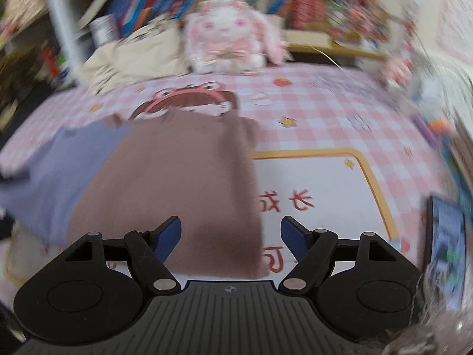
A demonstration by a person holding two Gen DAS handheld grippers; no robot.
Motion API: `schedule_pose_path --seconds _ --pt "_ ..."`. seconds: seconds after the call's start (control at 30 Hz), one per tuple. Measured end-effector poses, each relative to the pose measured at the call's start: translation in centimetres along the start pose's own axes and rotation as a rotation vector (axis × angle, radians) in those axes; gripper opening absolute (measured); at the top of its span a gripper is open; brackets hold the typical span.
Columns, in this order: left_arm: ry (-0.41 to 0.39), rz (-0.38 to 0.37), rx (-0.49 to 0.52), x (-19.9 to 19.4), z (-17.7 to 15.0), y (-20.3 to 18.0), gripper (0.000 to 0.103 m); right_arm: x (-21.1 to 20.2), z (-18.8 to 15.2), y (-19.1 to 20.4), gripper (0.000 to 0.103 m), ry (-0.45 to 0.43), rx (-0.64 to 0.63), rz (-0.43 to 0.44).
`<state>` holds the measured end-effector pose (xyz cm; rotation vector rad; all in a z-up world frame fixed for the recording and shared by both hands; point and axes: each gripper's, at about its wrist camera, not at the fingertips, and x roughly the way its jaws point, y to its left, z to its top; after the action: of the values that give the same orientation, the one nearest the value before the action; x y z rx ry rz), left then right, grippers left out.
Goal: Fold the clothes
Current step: 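Lift the lavender side with the left gripper while the right gripper grasps the mauve edge, then fold the lavender side over with the left gripper while the right gripper holds the mauve edge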
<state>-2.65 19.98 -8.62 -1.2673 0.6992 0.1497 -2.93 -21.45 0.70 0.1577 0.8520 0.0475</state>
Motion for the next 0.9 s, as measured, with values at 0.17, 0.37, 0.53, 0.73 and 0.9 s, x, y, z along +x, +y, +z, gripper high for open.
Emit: schedule_pose_path --seconds 0.17,0.37,0.53,0.73,0.9 --pt "0.049 -0.024 -0.005 0.0 1.3 1.3 0.013 1.4 0.3 -2.3 0.034 0.037 0.218 0.050" --pt "0.038 -0.009 0.023 -1.6 2.6 2.1 0.013 2.3 -0.6 -0.9 0.016 0.112 0.241 0.103" --pt "0.008 0.014 0.040 -3.4 4.0 3.2 0.013 2.0 -1.7 1.4 0.015 0.161 0.187 0.161" --pt "-0.003 0.035 0.096 -3.9 3.9 3.1 0.013 2.1 -0.9 2.5 0.026 0.146 0.078 0.131" --pt "-0.032 0.048 0.116 -3.8 3.4 2.8 0.013 2.8 0.7 2.5 0.038 0.102 0.001 0.108"
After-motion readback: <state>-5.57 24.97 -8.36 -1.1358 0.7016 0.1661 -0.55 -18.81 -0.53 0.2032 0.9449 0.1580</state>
